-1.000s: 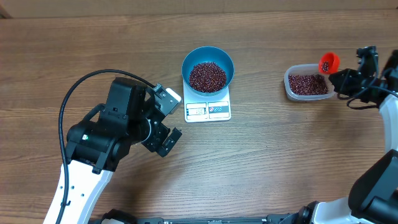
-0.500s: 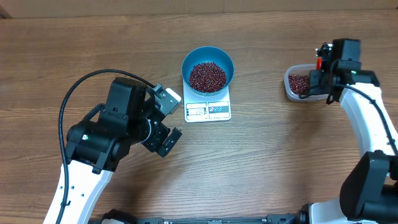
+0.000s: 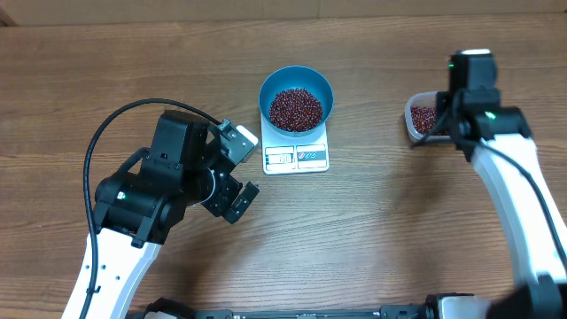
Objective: Scoop item into bowl and weigh 150g on scale
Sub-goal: 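Carry the empty red scoop right past the bean tub, then lower the red scoop onto the table in front of the tub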
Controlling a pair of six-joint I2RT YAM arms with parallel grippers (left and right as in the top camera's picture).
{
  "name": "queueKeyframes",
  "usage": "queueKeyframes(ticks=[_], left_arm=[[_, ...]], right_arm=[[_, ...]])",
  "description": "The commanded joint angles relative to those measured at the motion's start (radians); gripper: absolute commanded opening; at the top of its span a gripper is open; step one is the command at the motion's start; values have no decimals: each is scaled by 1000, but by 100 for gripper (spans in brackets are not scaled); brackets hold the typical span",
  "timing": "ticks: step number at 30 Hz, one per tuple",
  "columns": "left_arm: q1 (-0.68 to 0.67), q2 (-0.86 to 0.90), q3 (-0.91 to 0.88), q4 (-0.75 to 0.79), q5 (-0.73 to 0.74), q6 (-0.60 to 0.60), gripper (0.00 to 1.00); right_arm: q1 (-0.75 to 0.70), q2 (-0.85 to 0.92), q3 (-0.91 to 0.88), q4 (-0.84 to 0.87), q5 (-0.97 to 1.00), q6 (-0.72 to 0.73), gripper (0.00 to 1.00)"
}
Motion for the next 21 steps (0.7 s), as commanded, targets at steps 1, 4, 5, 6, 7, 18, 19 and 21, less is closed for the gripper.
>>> queueKeyframes(ticks=[1, 4, 5, 6, 7, 18, 19, 21], left_arm=[[4, -1, 20, 1, -6, 19, 100], [4, -1, 20, 1, -5, 19, 100], [4, -1, 20, 1, -5, 19, 100], [4, -1, 20, 1, -6, 19, 100], [4, -1, 20, 1, -6, 19, 100], [3, -1, 20, 1, -6, 19, 100], [4, -1, 20, 1, -6, 19, 100], [4, -1, 20, 1, -5, 19, 100]], right_arm=[[-24, -216, 13, -16, -190, 175, 4], [-85, -361, 13, -56, -367, 175, 4], [-101, -385, 13, -67, -391, 180, 4], [-139, -430, 12, -97, -441, 210, 4], [-166, -455, 12, -122, -486, 234, 4], [-316, -488, -337, -211, -1102, 377, 4], [-316, -488, -378, -190, -1101, 399, 4], [-316, -488, -449, -145, -1112, 422, 4]])
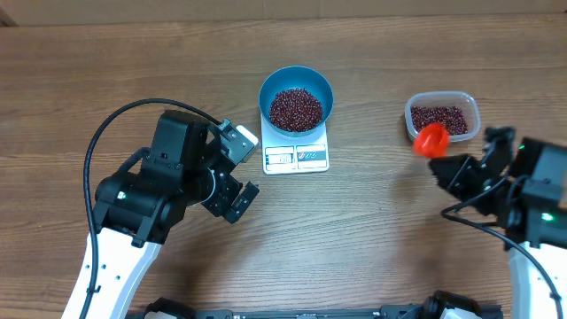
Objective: Scoop item into bowl and weigh 150g on scale
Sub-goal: 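Lower the red scoop onto the table in front of the tub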
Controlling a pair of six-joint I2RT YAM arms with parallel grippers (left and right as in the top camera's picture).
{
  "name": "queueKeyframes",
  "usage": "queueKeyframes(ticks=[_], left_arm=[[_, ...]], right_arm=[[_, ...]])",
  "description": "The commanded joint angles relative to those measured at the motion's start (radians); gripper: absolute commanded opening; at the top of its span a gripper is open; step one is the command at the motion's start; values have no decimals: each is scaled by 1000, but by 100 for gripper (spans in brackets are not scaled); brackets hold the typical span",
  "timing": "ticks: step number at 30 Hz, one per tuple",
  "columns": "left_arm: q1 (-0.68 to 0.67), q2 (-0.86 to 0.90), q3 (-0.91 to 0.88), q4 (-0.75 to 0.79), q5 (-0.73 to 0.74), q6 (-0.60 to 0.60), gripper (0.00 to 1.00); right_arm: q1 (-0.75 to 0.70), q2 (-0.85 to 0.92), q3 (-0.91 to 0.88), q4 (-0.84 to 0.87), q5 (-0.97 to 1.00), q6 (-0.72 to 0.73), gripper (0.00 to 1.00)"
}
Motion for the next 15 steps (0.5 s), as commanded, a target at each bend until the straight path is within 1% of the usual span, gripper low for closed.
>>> queueKeyframes(ticks=[1, 4, 8, 11, 15], left_arm=[[4, -1, 20, 0, -5, 19, 100], [4, -1, 20, 0, -5, 19, 100], [4, -1, 20, 0, -5, 19, 100], [4, -1, 20, 0, -5, 19, 100], [4, -1, 20, 0, -5, 19, 100]], right_arm=[[-4, -13, -128, 74, -131, 77, 4], [-4, -13, -222, 160, -216, 89, 4], [-4, -3, -356, 287, -260, 169, 4], [-4, 16, -436, 355, -293, 164, 4], [-4, 40, -488, 419, -307, 164, 4]])
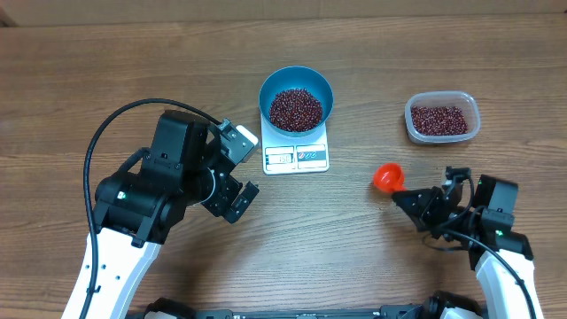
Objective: Scoop item into bowl and weigh 150g on scale
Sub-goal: 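Lower the red scoop onto the table in front of the tub, then open the right gripper to release the scoop handle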
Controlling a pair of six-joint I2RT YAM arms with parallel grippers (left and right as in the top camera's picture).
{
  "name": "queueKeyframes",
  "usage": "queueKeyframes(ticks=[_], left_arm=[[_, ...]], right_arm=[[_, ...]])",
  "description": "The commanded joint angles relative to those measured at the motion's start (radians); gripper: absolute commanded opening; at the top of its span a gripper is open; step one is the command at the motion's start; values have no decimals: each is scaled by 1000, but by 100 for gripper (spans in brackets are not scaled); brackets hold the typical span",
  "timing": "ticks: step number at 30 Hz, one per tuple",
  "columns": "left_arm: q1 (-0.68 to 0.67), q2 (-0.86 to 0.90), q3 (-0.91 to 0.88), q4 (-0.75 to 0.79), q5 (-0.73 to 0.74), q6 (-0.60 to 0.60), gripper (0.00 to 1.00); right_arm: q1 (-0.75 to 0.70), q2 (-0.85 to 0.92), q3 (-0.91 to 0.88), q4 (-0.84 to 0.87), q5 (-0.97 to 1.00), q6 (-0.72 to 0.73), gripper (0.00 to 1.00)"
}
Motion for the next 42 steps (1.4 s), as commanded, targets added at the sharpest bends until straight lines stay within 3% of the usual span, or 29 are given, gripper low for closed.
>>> queueKeyframes(ticks=[1, 9, 21, 32, 37, 42], left_arm=[[4, -1, 20, 1, -3, 19, 100], [4, -1, 20, 1, -3, 19, 100], [4, -1, 20, 1, -2, 19, 99], [4, -1, 20, 1, -3, 19, 99], [4, -1, 20, 1, -2, 19, 100], [4, -1, 20, 1, -3, 19, 100]], right_arm=[[-2, 17, -27, 48, -49, 13, 4], [-2, 51, -74, 194, -45, 13, 4], [-2, 254, -76, 303, 31, 13, 8], [-2, 321, -76, 365, 50, 13, 52], [-2, 321, -76, 367, 112, 11, 100], [-2, 321, -65, 368, 219, -29, 100]])
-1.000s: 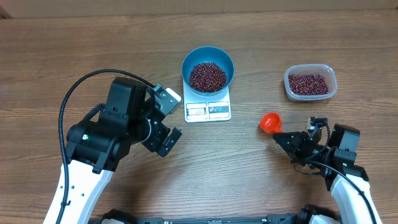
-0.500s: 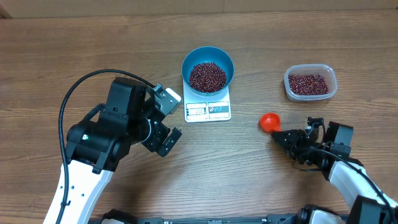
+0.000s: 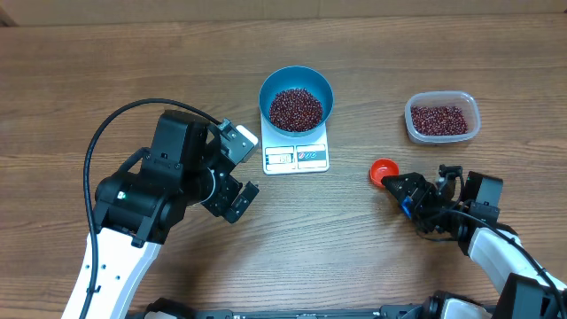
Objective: Scoop item into bowl and weigh 150g on scale
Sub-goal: 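Open the right gripper to release the scoop handle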
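Observation:
A blue bowl point(image 3: 297, 81) filled with red beans stands on the small white scale point(image 3: 297, 158) at the table's middle back. The red scoop point(image 3: 384, 170) lies low on the wood, right of the scale, cup facing up and empty. My right gripper point(image 3: 400, 186) is just behind the cup, shut on the scoop's handle, which is hidden between the fingers. My left gripper point(image 3: 243, 170) rests left of the scale, open and empty.
A clear plastic tub point(image 3: 442, 118) of red beans sits at the back right, above the right gripper. A black cable point(image 3: 115, 124) loops over the left arm. Bare wood lies between scale and tub.
The right gripper has drawn slightly right and lower with the scoop. The scoop's cup now sits flat on the table near the scale's right side. The left arm has not moved.
The right arm first stood over the bean tub. Then it was in front of the tub with the red scoop at the tub's edge. Later it held the scoop right of the scale, and now the scoop rests on the table there.

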Controlling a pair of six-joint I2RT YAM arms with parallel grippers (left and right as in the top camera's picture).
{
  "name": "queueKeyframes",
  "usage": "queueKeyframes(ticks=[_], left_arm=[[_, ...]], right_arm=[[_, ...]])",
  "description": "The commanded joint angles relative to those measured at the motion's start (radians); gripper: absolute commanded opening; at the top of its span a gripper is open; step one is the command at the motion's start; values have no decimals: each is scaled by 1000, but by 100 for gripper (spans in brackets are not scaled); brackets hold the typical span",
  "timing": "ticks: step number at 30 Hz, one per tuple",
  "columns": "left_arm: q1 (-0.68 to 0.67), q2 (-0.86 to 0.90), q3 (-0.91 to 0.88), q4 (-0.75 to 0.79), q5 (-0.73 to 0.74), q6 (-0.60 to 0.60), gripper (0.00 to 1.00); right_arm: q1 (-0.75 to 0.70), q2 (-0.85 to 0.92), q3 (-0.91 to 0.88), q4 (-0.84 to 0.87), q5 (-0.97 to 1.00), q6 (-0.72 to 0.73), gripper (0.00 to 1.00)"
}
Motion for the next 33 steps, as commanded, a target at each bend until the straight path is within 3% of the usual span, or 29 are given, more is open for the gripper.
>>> queueKeyframes(ticks=[1, 5, 13, 16, 20, 25, 33], left_arm=[[4, -1, 20, 1, -3, 19, 100], [4, -1, 20, 1, -2, 19, 100], [4, -1, 20, 1, -3, 19, 100], [3, -1, 20, 1, -3, 19, 100], [4, -1, 20, 1, -2, 19, 100], [3, -1, 20, 1, -3, 19, 100], [4, -1, 20, 1, -3, 19, 100]], right_arm=[[-2, 9, 9, -13, 171, -78, 100], [-2, 9, 70, -120, 296, -107, 100], [-2, 9, 309, -525, 739, -63, 100], [-2, 9, 362, -588, 789, -47, 100], [-2, 7, 429, -654, 784, -47, 100], [-2, 7, 521, -689, 640, -56, 100], [-2, 8, 547, -513, 196, -55, 100]])
